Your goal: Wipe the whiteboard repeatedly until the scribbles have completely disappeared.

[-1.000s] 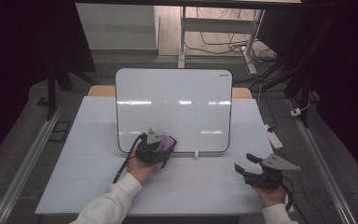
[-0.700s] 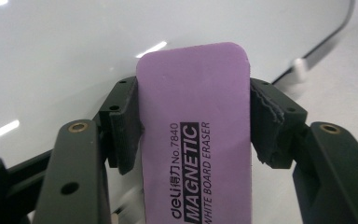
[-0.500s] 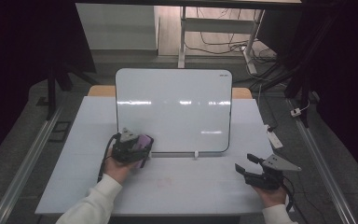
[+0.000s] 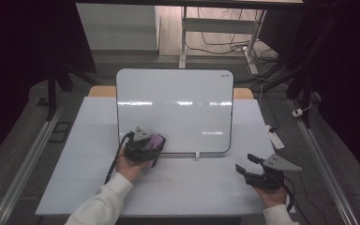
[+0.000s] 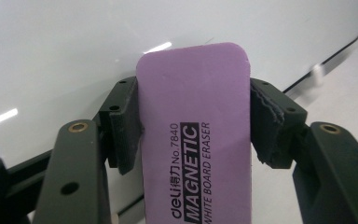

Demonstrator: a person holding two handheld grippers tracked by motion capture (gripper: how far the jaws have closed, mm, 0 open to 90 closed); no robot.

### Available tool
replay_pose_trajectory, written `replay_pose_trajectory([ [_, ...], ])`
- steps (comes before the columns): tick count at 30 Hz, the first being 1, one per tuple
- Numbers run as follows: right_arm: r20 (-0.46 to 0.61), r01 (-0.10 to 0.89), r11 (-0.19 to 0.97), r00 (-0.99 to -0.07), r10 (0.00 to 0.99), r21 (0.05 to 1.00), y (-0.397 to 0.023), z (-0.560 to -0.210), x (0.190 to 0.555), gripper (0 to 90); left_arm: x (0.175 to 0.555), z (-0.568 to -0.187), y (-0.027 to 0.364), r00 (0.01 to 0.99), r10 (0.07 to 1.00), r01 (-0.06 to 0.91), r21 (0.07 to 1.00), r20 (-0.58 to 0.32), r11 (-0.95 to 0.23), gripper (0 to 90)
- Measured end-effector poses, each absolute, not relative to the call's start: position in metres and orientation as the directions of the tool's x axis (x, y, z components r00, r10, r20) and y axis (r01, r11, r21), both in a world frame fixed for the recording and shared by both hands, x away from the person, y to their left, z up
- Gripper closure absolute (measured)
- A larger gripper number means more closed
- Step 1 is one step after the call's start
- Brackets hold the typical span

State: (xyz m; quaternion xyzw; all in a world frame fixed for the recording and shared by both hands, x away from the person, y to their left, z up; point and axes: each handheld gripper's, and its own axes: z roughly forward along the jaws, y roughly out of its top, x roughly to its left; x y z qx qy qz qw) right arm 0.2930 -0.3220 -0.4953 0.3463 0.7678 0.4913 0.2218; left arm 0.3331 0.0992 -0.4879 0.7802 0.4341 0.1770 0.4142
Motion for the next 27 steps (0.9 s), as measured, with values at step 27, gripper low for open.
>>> replay_pose_trajectory([
  [27, -0.007, 0.317, 0.295, -0.671, 0.741, 0.901, -0.316, -0.497, 0.294, 31.5, 0.322, -0.47, 0.106, 0.603, 0.791, 0.486, 0.832, -0.1, -0.266, 40.1],
])
